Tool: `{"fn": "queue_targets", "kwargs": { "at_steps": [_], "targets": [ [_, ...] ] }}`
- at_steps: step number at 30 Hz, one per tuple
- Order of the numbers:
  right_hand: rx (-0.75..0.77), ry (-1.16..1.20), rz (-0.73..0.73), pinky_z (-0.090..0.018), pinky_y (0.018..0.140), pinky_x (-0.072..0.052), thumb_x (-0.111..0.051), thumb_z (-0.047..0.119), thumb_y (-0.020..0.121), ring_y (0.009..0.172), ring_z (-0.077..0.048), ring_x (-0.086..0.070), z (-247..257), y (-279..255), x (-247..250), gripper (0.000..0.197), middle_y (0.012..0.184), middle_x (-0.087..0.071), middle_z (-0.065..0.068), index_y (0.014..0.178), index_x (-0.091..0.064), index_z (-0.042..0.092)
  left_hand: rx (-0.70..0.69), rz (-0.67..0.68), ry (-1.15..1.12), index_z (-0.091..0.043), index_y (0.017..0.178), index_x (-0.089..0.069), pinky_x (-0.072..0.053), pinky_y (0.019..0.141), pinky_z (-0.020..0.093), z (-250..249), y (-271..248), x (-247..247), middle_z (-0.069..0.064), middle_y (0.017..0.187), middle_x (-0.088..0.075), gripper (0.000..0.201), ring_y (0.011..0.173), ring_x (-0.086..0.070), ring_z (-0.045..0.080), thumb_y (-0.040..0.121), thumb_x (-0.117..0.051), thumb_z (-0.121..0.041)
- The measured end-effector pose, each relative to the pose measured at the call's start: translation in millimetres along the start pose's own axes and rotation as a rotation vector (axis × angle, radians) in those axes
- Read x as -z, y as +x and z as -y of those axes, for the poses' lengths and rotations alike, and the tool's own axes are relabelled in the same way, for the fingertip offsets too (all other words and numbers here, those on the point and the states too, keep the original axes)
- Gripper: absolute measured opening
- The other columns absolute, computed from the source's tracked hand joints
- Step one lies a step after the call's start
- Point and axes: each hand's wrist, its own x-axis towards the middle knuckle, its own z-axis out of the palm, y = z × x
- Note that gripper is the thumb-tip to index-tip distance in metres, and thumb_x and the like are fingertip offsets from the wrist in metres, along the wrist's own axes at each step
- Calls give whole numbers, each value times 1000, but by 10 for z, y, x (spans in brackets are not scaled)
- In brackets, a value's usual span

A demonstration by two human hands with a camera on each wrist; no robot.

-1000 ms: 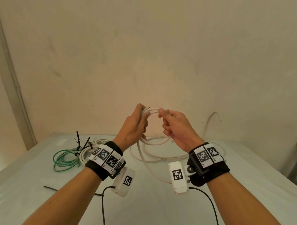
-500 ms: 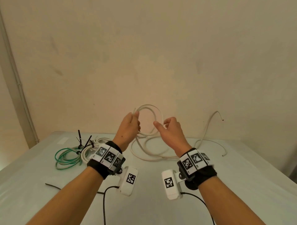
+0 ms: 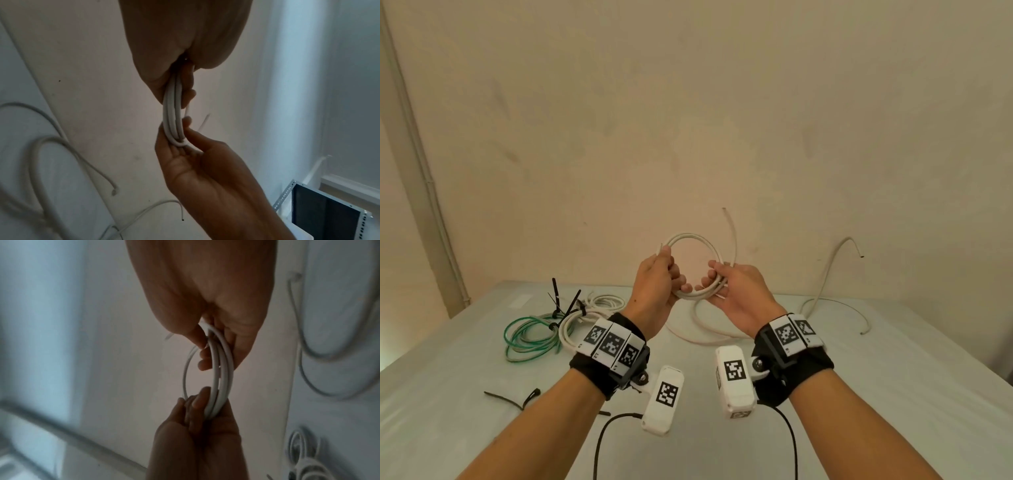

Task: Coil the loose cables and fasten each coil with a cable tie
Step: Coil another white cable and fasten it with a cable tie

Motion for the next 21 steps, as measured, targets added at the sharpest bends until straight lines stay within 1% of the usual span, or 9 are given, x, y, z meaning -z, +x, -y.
{"fn": "queue_targets", "kwargs": {
  "at_steps": [2,3,4,7,9,12,14,17,21],
  "targets": [
    [55,-171,-11,-36,71,-58,-43,7,108,59,-15,-56,36,-15,-20,22,74,-50,-3,121,-60,-1,39,25,27,-18,76,-38,-36,45,23,-32,-12,13,-4,59,-26,38,49,-27,12,112,-42,-33],
    [73,-234,-15,-36,69,-57,-42,9,108,56,-14,-52,49,-24,-26,25,73,-47,-1,122,-61,0,49,45,66,-19,75,-37,-33,44,23,-42,-19,19,-5,58,-26,40,48,-26,11,111,-43,-34],
    [77,-269,-14,-36,65,-57,-42,12,108,53,-13,-48,69,-33,-24,24,71,-45,0,119,-61,2,58,66,119,-21,73,-35,-30,43,22,-48,-28,23,-5,58,-25,41,48,-24,11,110,-45,-35],
    [51,-289,17,-35,54,-48,-43,24,109,45,-12,-35,141,-51,15,24,58,-39,4,101,-58,7,130,110,217,-23,71,-33,-25,42,23,-51,-59,42,-5,61,-21,43,50,-21,13,109,-49,-35],
    [8,-294,33,-33,51,-43,-42,34,108,44,-12,-29,157,-76,23,29,55,-33,5,90,-51,13,211,129,198,-23,70,-33,-23,43,24,-58,-66,64,-4,61,-21,41,49,-20,13,106,-49,-34],
    [-89,-257,47,-31,49,-40,-39,48,107,45,-14,-24,140,-106,43,43,55,-28,3,77,-46,17,311,143,143,-20,69,-37,-21,42,25,-102,-68,64,-4,58,-21,38,45,-18,13,102,-42,-38],
    [-129,-252,78,-31,50,-42,-39,47,109,47,-14,-23,122,-114,66,47,56,-27,3,73,-45,17,323,139,159,-18,69,-37,-22,42,25,-128,-63,80,-4,56,-22,40,44,-19,12,103,-37,-39],
    [-155,-231,135,-32,52,-45,-42,44,110,48,-14,-23,122,-126,118,47,57,-26,3,72,-45,17,333,163,194,-19,69,-36,-23,42,25,-138,-56,95,-5,56,-22,39,43,-19,12,105,-36,-36],
    [-133,-201,182,-31,50,-41,-45,41,110,46,-14,-23,69,-135,118,43,59,-24,3,75,-47,16,343,177,197,-19,70,-39,-24,41,24,-139,-51,148,-4,57,-21,38,45,-18,12,105,-35,-33]
  ]
}}
